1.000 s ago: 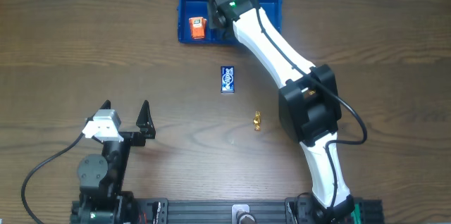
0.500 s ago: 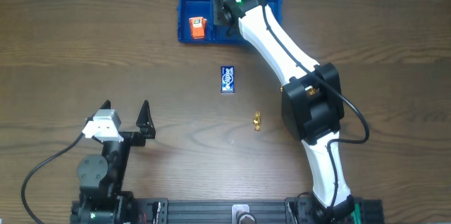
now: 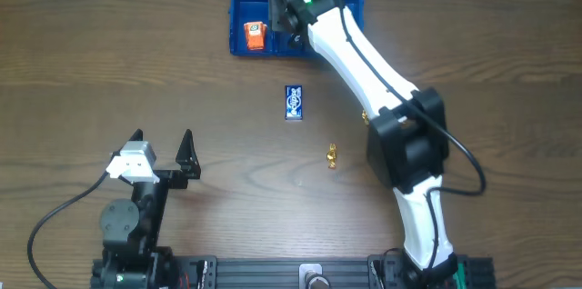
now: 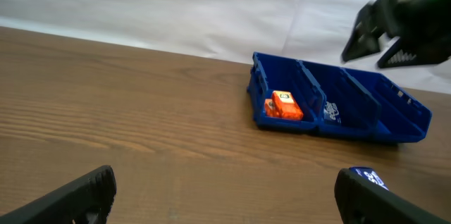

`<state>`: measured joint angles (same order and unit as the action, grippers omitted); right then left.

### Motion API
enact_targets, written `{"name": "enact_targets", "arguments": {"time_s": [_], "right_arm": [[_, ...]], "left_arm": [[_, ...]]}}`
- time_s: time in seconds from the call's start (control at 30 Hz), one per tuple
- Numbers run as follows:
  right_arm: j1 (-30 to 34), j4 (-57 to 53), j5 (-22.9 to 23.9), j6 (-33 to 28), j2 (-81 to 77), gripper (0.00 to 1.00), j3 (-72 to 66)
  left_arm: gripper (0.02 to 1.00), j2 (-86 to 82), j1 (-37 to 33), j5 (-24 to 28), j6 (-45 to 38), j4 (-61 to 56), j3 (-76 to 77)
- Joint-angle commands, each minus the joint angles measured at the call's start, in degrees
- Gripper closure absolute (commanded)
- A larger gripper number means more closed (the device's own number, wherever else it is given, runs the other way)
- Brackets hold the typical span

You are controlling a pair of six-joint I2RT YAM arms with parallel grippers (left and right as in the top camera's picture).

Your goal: Sort Candies Into Trays

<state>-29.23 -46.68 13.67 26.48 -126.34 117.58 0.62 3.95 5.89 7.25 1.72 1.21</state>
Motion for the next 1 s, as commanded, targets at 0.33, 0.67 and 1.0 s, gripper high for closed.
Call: {"name": "enact_targets", "arguments": {"time_s": [0.33, 0.67, 1.0], "right_arm": [[-7.13, -11.50, -3.96, 6.75, 11.74, 0.270, -14.95], [-7.54, 0.37, -4.37, 10.88, 9.60, 0.272, -32.39], [-9.07, 1.44, -4.76, 12.00, 5.90, 0.308, -32.39]], "left_arm": [[0.020, -0.42, -0.17, 1.18, -0.22, 2.14, -0.94], [0.020, -0.42, -0.17, 1.18, -0.20, 2.14, -0.94], [0.020, -0.42, -0.17, 1.20, -0.22, 2.14, -0.94]]}}
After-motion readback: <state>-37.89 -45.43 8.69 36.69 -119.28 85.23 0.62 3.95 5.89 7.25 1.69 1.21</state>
